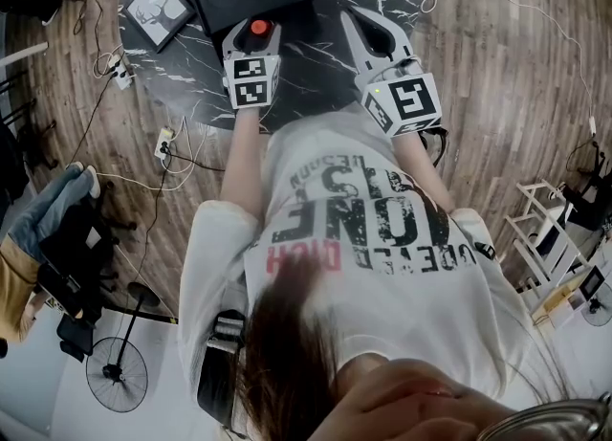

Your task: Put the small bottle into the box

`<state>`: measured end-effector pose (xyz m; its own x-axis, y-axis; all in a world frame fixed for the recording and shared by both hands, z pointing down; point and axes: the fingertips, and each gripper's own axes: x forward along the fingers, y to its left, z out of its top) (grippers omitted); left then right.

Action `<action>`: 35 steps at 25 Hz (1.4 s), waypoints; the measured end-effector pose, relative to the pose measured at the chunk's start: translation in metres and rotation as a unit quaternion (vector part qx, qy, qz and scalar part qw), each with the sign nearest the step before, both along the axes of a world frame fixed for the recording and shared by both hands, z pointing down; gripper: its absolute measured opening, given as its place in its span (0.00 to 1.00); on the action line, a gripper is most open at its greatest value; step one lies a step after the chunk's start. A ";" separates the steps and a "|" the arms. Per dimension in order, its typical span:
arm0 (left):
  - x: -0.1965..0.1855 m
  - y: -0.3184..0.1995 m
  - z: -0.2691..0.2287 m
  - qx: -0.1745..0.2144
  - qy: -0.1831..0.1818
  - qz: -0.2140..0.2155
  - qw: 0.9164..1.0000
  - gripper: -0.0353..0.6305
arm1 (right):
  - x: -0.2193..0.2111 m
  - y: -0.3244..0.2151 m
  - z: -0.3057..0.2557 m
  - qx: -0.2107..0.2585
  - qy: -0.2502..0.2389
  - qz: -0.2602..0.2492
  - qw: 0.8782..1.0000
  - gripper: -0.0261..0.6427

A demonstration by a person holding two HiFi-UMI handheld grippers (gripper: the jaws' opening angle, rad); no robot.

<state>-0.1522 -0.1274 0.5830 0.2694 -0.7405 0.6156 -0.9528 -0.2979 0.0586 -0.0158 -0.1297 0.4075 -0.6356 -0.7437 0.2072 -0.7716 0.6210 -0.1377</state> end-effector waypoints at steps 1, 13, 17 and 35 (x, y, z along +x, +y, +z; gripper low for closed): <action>0.000 0.000 0.000 -0.002 0.004 -0.001 1.000 0.39 | 0.001 0.000 0.000 0.000 0.000 0.001 1.000 0.04; -0.001 0.002 -0.010 0.011 0.016 -0.012 1.000 0.40 | 0.003 0.002 -0.002 0.004 -0.003 0.001 1.000 0.04; 0.000 0.003 -0.012 0.015 0.017 -0.013 1.000 0.40 | 0.003 0.003 -0.004 0.006 -0.004 0.002 1.000 0.04; -0.005 0.007 -0.032 0.044 0.018 -0.026 0.999 0.32 | 0.001 0.010 -0.011 0.017 -0.005 -0.003 1.000 0.04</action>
